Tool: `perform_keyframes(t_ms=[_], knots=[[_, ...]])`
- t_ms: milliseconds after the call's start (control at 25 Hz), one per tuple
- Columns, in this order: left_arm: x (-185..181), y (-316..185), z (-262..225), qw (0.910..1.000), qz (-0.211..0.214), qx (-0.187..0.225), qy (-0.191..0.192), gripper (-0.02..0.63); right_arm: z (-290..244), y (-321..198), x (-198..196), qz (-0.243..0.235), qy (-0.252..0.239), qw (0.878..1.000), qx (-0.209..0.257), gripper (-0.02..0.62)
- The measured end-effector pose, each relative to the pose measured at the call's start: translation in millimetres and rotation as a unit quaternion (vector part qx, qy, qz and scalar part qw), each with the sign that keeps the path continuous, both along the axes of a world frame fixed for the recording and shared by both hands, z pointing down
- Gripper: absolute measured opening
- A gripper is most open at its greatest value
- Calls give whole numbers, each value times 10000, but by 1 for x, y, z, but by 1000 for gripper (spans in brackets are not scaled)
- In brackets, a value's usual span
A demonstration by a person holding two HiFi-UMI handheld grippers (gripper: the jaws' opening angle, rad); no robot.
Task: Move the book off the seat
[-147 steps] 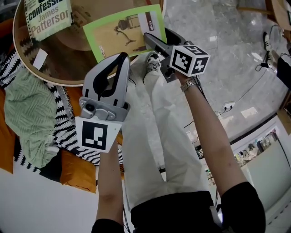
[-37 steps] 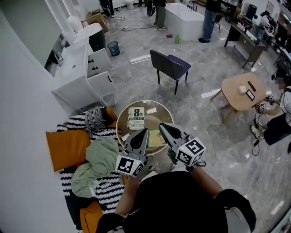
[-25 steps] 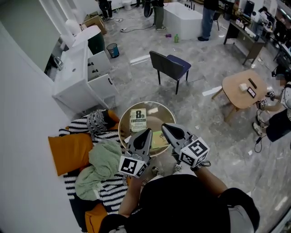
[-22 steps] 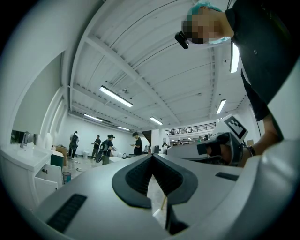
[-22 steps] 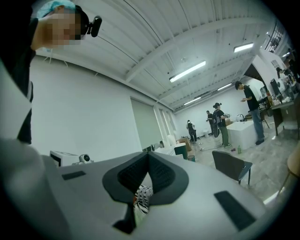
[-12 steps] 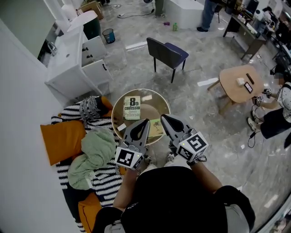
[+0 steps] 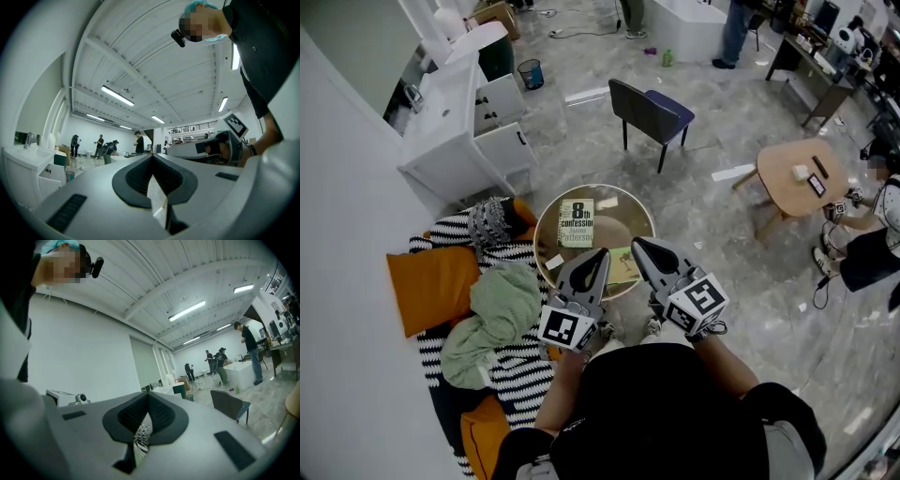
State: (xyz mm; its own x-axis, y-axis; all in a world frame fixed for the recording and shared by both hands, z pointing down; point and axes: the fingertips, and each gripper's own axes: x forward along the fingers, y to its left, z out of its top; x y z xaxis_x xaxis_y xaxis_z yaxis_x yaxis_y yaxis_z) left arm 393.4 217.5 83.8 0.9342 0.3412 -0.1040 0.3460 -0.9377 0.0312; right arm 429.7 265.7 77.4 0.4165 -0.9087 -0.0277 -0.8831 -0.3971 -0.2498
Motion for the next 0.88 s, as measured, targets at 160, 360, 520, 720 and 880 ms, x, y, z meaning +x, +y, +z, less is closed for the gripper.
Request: perform_keyframes(t_ms=[160,360,520,720,880], knots=[[2,-1,-2,10000,-1,26,6,9,-3,-2,3,-18,41,10000,7,14],[3,3,-1,10000,34,89,-19,9,-4,1,4,-14,74,10000,-4,14],[2,3,-1,10000,56,80,-7,9,-4,-1,2,-19,95,10000,-17,14],[5,1,-1,9999,88,65,-19,9,-3,-6,2,-50,103,9999,-50,14],[8,0,1,9999,120,86,-33,9,-1,-9,5,-53,107,9999,-54,14]])
